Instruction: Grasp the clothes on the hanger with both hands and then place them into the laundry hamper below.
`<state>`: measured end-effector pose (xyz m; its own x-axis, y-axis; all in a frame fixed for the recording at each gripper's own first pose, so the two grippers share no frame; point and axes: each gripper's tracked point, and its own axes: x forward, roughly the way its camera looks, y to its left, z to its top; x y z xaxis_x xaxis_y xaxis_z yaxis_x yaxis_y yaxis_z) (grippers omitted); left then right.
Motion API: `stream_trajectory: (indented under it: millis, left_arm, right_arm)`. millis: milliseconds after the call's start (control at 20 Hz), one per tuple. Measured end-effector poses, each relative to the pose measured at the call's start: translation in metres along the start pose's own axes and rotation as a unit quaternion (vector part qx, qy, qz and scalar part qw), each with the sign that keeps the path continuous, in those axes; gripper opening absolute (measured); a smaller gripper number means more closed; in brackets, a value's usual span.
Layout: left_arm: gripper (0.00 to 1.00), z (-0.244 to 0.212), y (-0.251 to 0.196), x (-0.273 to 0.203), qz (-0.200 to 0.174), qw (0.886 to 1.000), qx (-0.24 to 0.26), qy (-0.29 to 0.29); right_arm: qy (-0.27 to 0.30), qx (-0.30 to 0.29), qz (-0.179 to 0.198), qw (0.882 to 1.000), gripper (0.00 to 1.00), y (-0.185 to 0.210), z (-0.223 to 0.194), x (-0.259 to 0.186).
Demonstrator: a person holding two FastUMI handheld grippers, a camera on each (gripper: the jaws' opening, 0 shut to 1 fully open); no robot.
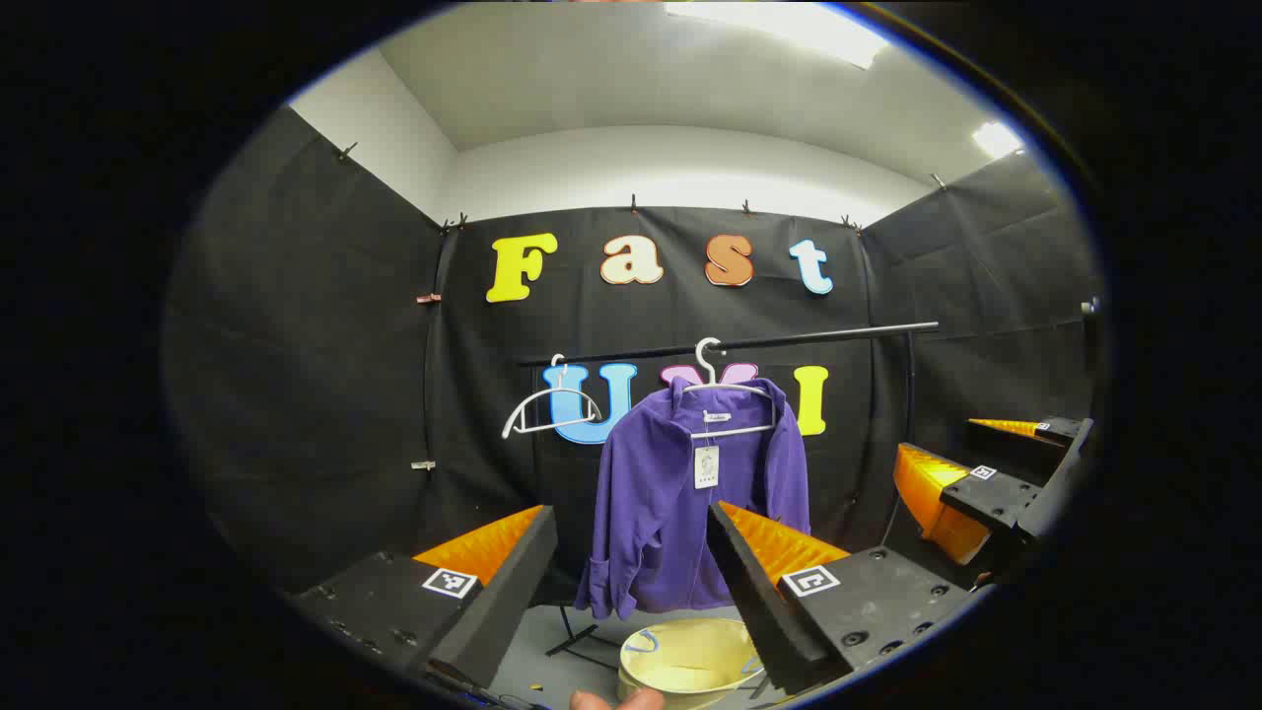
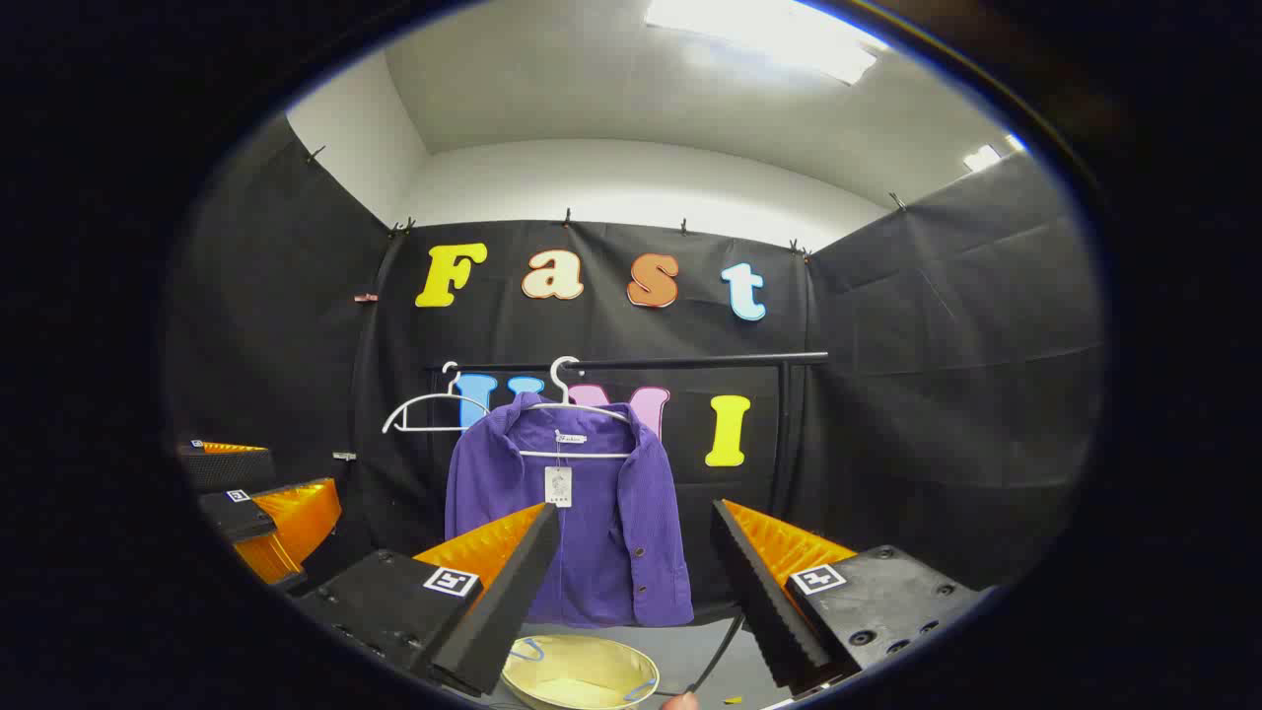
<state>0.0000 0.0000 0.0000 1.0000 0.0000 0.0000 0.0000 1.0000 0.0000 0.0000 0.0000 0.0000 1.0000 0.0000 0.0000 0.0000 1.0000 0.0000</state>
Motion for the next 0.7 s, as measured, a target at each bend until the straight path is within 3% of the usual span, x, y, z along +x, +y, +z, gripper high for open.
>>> stream_trajectory:
  millis: [700]
  left_arm:
    - [0.96, 0.0026, -0.007, -0.0045, -0.001, 1.0, 0.0, -0.001]
  right_arm:
    - [0.0, -0.008, 0.007, 1.0, 1.0, -0.0039, 0.0008, -0.0051]
